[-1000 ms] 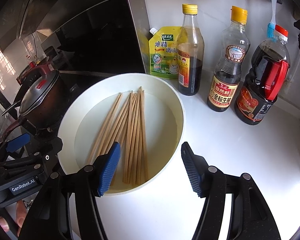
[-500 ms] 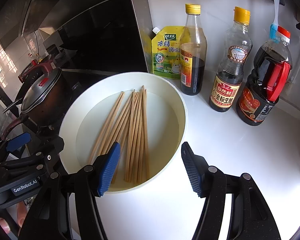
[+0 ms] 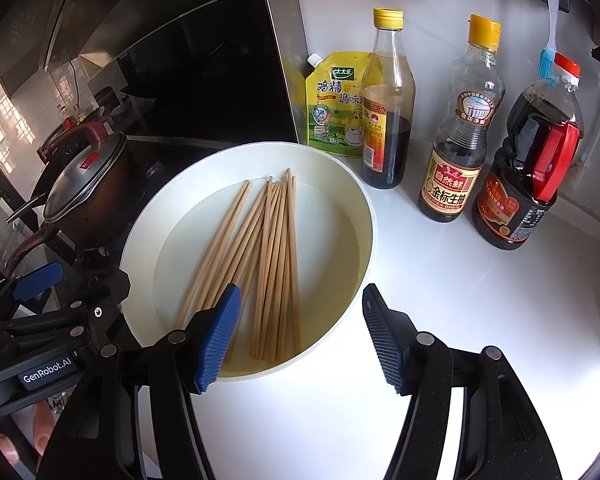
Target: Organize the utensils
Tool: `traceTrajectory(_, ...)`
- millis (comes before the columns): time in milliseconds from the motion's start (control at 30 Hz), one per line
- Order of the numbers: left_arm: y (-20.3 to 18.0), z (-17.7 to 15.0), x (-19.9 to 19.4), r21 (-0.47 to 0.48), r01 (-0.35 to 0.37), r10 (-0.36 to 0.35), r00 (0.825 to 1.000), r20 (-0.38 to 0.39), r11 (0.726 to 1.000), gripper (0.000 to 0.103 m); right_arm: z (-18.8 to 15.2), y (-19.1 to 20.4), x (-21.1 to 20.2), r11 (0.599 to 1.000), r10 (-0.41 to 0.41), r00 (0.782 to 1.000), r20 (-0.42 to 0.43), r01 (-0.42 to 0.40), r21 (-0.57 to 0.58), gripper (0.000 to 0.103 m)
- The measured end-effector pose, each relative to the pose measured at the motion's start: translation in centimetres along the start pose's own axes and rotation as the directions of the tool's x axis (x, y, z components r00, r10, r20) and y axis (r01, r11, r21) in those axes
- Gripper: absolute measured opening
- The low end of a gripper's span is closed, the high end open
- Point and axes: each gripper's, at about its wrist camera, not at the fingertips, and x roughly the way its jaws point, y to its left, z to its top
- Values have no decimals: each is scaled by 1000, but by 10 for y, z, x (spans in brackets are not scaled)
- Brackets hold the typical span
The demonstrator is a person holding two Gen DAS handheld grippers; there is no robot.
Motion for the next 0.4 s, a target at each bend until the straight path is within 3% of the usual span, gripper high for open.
traceTrajectory(400,0,-3,0,-2,3,-3,1000,-17,1000,97,-4,1,-3,1000,4,1000,-2,-4,-8,61)
